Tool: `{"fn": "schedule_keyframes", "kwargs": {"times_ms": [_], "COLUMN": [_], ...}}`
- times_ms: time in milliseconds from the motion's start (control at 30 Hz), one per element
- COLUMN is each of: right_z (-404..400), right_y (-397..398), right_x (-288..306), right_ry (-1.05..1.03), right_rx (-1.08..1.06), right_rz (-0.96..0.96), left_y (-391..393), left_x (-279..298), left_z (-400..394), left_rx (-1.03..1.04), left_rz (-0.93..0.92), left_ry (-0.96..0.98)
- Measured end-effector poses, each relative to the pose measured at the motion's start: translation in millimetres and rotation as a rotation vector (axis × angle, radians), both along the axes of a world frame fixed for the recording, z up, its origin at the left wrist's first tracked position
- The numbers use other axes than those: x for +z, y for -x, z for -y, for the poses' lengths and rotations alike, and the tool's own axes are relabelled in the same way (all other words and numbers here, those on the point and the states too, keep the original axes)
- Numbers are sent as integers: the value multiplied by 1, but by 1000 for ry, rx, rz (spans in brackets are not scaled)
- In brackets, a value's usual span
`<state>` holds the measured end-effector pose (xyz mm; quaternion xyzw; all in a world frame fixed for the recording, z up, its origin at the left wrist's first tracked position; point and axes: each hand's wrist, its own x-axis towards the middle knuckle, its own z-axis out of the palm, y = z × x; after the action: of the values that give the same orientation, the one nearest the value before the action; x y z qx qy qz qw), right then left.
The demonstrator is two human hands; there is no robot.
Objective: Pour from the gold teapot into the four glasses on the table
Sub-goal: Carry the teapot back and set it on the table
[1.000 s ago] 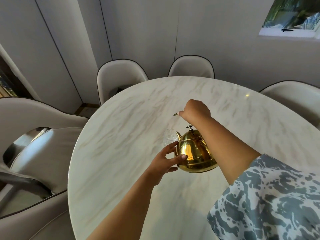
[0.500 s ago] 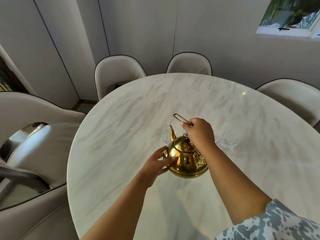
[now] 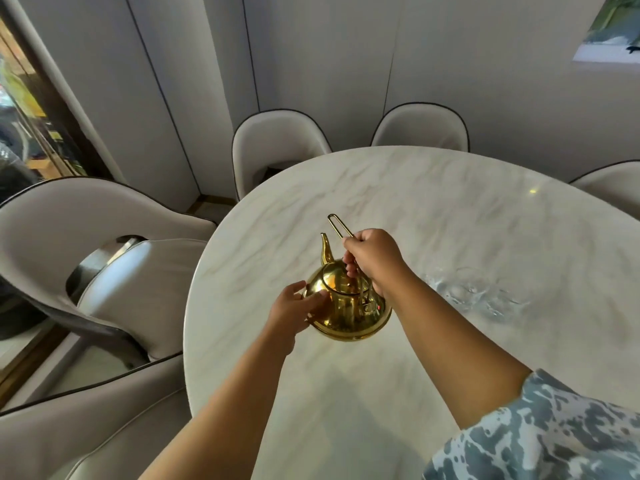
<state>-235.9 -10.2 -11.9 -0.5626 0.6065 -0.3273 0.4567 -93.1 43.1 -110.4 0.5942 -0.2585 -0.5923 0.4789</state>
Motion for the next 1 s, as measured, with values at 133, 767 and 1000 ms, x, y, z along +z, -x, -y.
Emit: {"fn": "schedule_keyframes", "kwargs": {"times_ms": [133, 767, 1000], "right_z": [17, 75, 81], "right_y": [-34, -122, -127], "right_x": [-11, -91, -95], "right_ry": [-41, -51, -65], "right_rx": [35, -225, -239], "right_rz": [41, 212, 296], "left_y": [-26, -89, -86], "left_x": [-5, -46, -54], "left_z": [18, 108, 116], "left_rx": [93, 81, 68], "left_rz": [70, 205, 203], "left_ry": [3, -15, -16]}}
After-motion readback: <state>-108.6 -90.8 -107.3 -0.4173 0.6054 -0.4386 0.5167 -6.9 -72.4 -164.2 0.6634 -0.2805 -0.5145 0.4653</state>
